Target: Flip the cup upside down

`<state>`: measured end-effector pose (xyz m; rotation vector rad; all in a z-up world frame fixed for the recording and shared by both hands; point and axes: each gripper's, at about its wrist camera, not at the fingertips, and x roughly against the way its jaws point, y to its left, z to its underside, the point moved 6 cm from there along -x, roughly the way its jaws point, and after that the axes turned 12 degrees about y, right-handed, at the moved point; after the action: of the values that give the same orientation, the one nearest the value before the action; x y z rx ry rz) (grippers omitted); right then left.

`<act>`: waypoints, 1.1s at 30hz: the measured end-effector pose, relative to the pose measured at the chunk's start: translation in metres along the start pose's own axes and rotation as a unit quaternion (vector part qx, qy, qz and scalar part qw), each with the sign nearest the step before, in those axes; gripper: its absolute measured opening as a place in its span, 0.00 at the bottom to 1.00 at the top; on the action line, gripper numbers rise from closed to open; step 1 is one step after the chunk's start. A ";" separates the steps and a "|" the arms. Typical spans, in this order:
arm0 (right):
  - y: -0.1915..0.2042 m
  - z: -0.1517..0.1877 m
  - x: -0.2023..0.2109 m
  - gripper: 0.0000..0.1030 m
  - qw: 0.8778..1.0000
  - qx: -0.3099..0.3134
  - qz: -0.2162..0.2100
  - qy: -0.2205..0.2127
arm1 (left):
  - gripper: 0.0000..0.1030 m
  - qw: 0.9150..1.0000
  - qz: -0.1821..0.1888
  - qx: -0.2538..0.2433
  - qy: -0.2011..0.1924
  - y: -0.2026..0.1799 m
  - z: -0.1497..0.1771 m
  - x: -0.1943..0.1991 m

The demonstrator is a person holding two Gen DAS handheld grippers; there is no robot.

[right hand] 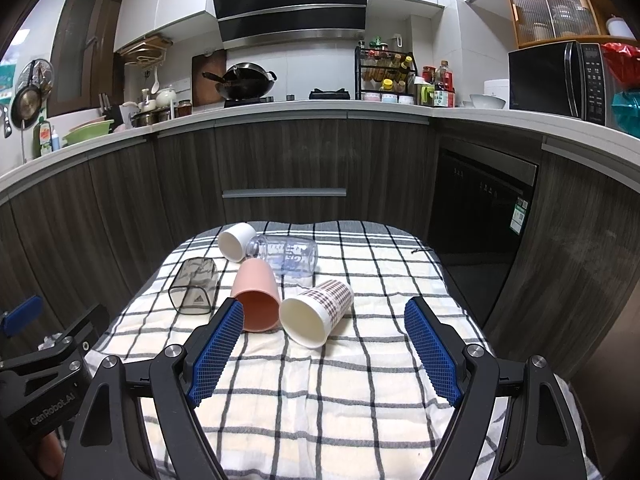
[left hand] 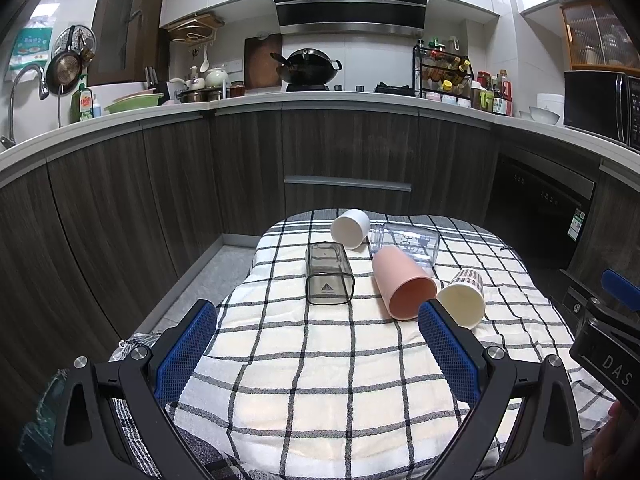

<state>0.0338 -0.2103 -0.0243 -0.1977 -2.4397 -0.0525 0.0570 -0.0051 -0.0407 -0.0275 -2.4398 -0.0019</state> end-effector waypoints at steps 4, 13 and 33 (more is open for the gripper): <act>-0.001 0.001 0.000 0.80 1.000 -0.001 0.000 0.000 | 1.00 1.000 0.000 0.000 0.001 -0.001 0.000 -0.001; -0.002 -0.001 -0.001 0.80 1.000 -0.001 -0.001 0.000 | 1.00 1.000 0.000 0.000 0.001 -0.001 -0.001 0.000; -0.003 -0.002 0.000 0.80 1.000 -0.003 -0.001 0.000 | 1.00 1.000 0.000 0.000 0.005 0.000 -0.002 -0.001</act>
<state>0.0348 -0.2137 -0.0230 -0.1984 -2.4393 -0.0602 0.0583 -0.0055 -0.0398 -0.0269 -2.4306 -0.0027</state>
